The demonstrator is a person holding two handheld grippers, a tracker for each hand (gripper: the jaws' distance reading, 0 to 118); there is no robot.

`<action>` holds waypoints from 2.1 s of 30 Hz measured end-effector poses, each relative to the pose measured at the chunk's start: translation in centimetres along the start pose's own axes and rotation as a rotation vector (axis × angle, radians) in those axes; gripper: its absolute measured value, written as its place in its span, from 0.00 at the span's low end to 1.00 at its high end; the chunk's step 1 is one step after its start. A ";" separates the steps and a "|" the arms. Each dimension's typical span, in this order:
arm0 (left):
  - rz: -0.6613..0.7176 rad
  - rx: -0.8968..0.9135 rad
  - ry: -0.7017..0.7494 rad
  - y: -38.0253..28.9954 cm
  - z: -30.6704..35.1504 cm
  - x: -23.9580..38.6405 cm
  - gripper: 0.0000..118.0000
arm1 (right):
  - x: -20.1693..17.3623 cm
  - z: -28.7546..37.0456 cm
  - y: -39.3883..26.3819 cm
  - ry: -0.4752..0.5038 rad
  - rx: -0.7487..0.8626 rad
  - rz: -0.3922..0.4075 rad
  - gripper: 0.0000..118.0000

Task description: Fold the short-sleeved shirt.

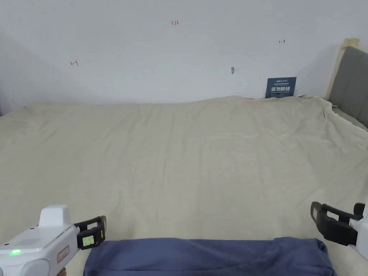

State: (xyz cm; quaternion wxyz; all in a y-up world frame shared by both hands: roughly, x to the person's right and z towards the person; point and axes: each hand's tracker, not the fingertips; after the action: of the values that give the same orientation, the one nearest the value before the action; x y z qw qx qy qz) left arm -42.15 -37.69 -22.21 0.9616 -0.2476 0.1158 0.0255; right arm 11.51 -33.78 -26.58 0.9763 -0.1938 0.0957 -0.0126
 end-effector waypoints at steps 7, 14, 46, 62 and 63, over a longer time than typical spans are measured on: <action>-0.049 0.113 0.006 0.3 2.2 1.6 0.27 | -1.7 0.6 0.4 -0.092 0.104 0.062 0.18; -0.023 0.067 -0.077 -0.4 1.9 1.3 0.00 | -3.5 0.9 0.5 -0.046 0.117 0.036 0.00; 0.296 -0.595 -0.314 -7.9 -13.3 -8.1 0.49 | -3.1 -2.7 -1.6 -0.073 -0.033 0.031 0.00; 0.176 -0.509 -0.269 -5.7 -11.0 -6.7 0.02 | -2.1 -2.5 -1.1 -0.084 -0.023 0.003 0.00; 0.193 -0.507 -0.255 -5.1 -10.5 -7.2 0.02 | -2.0 -2.4 -1.0 -0.084 -0.017 0.000 0.00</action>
State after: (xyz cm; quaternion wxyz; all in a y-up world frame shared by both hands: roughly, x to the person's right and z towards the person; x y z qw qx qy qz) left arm -50.84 -47.13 -27.07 0.8691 -0.4622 0.0070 0.1760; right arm 9.13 -35.48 -28.07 0.9778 -0.2025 0.0545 -0.0036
